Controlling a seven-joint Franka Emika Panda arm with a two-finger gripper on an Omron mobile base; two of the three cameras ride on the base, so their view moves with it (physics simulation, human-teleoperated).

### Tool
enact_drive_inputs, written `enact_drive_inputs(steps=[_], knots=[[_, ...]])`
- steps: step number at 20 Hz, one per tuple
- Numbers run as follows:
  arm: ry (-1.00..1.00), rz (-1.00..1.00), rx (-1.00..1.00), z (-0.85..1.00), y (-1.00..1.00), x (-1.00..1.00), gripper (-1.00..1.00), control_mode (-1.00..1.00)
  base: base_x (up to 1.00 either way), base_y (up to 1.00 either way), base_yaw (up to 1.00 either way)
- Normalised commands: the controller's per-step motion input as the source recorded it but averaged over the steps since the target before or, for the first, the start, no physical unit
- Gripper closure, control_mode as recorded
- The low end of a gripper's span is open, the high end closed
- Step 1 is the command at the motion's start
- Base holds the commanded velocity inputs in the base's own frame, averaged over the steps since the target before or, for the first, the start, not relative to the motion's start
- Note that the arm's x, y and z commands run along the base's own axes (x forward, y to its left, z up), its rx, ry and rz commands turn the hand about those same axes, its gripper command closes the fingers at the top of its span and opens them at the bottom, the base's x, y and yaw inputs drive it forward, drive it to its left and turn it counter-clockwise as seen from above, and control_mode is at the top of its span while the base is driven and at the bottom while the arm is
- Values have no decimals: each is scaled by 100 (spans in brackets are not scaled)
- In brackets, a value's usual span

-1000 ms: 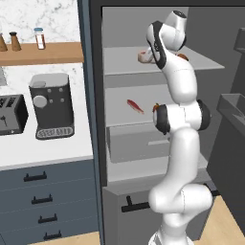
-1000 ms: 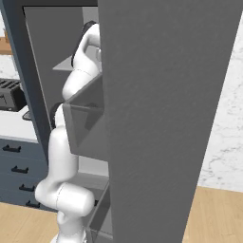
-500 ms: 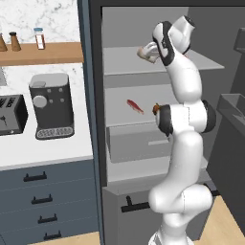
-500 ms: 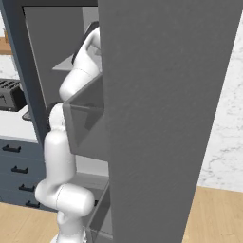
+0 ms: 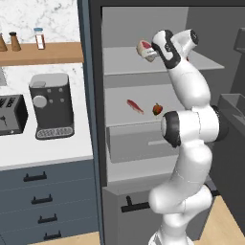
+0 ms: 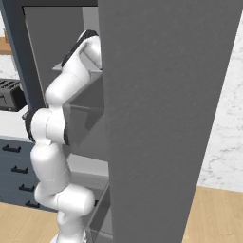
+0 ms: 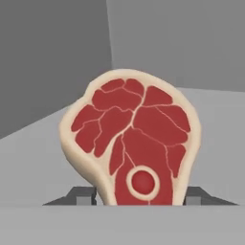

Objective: Place one bell pepper and one steak in each tupperware on the nearby counter, to pack two identical lunches.

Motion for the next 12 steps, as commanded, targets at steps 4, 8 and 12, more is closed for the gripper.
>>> enact_drive_inputs(steps=[4,8,12], knots=[[-7,-18,-8,6,0,-84,100,-100,0,0,0],[5,-7,-14,58,-7,-100,100,-100,0,0,0],[18,-12,-9,17,-19,-100,100,-100,0,0,0]])
